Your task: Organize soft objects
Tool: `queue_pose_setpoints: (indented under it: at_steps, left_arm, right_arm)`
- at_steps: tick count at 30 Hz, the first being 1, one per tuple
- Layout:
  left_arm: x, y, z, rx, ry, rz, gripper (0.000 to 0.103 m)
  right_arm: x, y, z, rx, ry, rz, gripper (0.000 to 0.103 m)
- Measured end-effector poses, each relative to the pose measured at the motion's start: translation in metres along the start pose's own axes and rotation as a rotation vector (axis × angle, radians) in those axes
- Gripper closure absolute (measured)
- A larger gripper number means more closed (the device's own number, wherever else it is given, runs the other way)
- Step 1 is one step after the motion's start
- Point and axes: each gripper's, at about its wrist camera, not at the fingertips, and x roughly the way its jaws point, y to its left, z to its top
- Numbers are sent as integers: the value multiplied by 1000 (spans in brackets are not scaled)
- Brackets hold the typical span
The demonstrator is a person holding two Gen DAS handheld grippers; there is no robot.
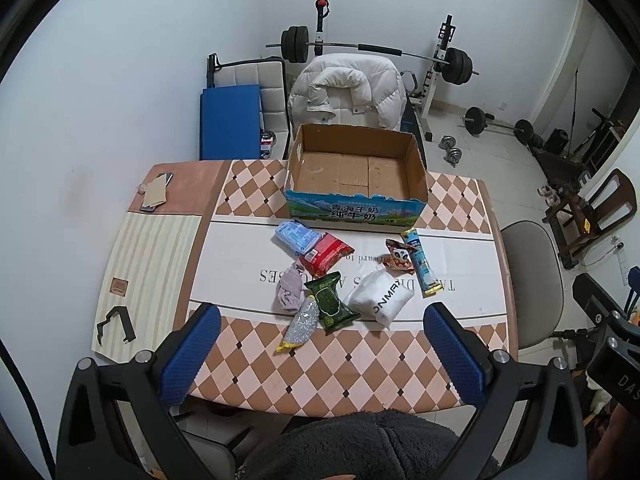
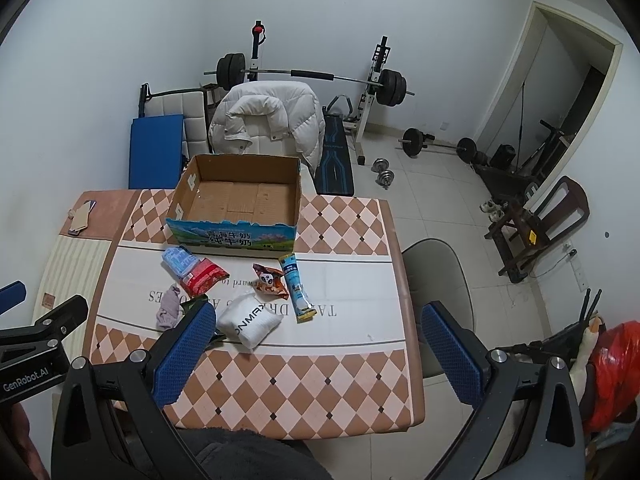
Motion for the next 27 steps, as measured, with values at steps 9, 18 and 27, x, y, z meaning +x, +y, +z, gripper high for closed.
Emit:
queue_pose_setpoints:
  at_steps: [9, 18, 27]
  left_arm:
    - [-2, 2, 4, 0, -5, 1, 0]
    - [-7, 5, 8, -7, -9, 12, 0]
    - [-6, 6, 8, -7, -9, 11, 0]
  right_arm:
    - [-3, 2, 2, 1, -3, 0, 0]
    - [-7, 1, 7, 6, -3, 16, 0]
    - [-9, 0, 9, 9, -6, 21, 0]
